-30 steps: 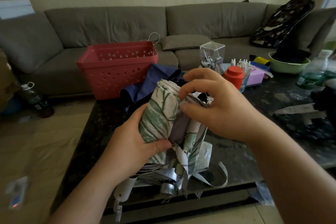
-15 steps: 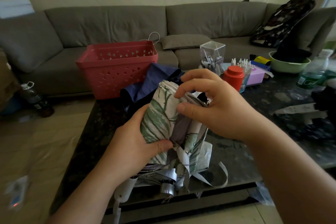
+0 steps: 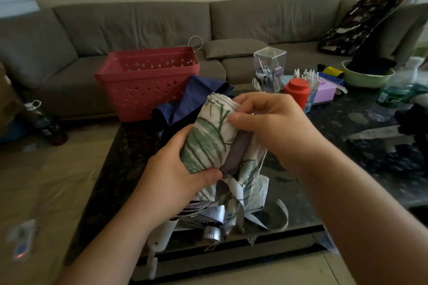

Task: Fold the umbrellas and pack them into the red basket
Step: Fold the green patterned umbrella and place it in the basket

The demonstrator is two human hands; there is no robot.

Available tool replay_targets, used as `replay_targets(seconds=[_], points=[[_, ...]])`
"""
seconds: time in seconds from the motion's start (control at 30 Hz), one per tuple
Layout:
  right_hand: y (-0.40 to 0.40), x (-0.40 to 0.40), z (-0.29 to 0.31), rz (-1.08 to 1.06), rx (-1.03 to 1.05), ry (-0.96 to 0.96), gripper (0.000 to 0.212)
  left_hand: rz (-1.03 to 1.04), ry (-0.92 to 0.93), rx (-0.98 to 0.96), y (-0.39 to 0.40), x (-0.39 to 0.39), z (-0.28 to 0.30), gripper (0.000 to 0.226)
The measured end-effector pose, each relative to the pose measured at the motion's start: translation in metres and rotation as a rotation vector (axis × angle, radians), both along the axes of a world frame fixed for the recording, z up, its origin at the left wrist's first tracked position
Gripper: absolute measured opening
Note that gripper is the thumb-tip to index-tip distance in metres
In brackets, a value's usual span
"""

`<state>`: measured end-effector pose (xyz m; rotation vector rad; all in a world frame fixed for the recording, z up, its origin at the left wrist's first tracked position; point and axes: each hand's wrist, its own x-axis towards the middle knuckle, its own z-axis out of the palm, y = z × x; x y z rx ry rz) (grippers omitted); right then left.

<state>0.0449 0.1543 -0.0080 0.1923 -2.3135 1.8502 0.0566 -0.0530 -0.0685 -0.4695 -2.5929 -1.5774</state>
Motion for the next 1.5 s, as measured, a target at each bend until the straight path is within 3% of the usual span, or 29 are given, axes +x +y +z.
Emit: replay_targets(seconds=[0.1, 0.3, 0.67, 0.77, 0.83, 0.93, 1.07, 1.27, 1.37, 1.5], points=[[0.004, -0.003, 0.000, 0.032, -0.109, -0.092, 0.028, -0.103, -0.083, 0.091, 0.000, -0.001, 0.004, 0.073], [0.003, -0.001, 0.001, -0.096, 0.137, -0.014, 0.013, -0.251, -0.219, 0.182, -0.002, -0.005, -0.002, 0.082], [-0.005, 0.005, 0.014, -0.173, 0.436, 0.325, 0.017, -0.133, -0.115, 0.066, 0.013, 0.005, 0.000, 0.092], [-0.007, 0.006, 0.013, -0.158, 0.469, 0.413, 0.013, 0.001, -0.098, 0.019, 0.018, 0.009, 0.001, 0.079], [-0.006, 0.006, 0.014, -0.129, 0.433, 0.452, 0.011, 0.024, -0.092, 0.051, 0.016, 0.010, 0.000, 0.068], [0.008, 0.006, 0.018, 0.044, 0.350, 0.506, 0.013, -0.097, -0.081, 0.210, 0.006, 0.009, -0.001, 0.075], [0.021, 0.008, 0.018, 0.097, 0.327, 0.461, 0.030, -0.157, -0.102, 0.320, -0.006, 0.004, -0.004, 0.083], [0.020, 0.014, 0.020, 0.150, 0.286, 0.479, 0.021, -0.204, -0.143, 0.299, -0.011, 0.001, -0.009, 0.093], [0.018, 0.021, 0.023, 0.167, 0.365, 0.534, 0.018, -0.184, -0.130, 0.288, -0.009, 0.000, -0.011, 0.088], [0.014, 0.027, 0.024, 0.122, 0.503, 0.470, 0.010, -0.207, -0.106, 0.279, -0.007, 0.000, -0.010, 0.082]])
